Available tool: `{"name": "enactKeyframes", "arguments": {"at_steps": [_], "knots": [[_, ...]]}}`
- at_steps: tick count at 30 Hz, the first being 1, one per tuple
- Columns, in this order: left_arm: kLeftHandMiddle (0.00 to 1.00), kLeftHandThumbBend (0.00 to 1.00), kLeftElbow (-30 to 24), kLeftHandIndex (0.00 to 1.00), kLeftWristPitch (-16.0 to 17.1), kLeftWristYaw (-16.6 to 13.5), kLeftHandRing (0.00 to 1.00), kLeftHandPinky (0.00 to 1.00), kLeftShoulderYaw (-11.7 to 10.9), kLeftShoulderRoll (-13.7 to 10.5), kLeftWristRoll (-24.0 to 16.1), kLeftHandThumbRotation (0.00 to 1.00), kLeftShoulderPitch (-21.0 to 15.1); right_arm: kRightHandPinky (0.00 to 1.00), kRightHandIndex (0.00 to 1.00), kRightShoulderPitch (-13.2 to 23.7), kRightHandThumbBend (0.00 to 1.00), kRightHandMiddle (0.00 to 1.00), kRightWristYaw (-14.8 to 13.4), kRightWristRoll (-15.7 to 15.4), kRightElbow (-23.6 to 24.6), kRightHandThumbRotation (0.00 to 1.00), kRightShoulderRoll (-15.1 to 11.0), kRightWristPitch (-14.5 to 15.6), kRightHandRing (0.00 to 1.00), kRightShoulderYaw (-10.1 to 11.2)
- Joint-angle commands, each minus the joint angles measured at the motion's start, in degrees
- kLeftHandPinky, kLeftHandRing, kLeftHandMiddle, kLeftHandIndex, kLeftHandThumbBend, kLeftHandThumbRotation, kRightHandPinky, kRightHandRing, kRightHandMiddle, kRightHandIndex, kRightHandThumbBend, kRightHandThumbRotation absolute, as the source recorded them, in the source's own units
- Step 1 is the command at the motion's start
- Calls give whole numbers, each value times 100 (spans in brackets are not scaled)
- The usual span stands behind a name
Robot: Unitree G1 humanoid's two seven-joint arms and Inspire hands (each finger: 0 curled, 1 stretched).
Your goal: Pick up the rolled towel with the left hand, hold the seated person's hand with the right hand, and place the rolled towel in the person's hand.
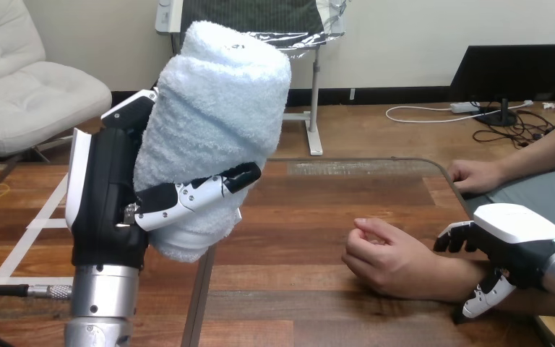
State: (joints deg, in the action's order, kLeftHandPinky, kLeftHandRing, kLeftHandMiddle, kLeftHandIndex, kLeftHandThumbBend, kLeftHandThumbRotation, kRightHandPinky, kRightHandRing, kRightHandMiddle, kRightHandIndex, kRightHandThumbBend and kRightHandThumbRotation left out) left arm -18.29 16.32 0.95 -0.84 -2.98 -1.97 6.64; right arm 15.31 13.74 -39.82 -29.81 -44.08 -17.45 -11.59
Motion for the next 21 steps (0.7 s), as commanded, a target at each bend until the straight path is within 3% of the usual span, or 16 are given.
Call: {"name": "enactKeyframes", "arguments": {"at_steps": [1, 21], "knots": [[29, 45, -72, 36, 146, 0, 23, 17, -63, 25, 143, 0, -282, 57, 74, 384, 93, 74, -2, -75, -295, 18, 132, 122, 72, -222], [29, 43, -56, 36, 283, 17, 23, 17, -106, -41, 179, 0, -296, 48, 68, 720, 88, 68, 80, -89, -915, 16, 211, 105, 64, -671]]}}
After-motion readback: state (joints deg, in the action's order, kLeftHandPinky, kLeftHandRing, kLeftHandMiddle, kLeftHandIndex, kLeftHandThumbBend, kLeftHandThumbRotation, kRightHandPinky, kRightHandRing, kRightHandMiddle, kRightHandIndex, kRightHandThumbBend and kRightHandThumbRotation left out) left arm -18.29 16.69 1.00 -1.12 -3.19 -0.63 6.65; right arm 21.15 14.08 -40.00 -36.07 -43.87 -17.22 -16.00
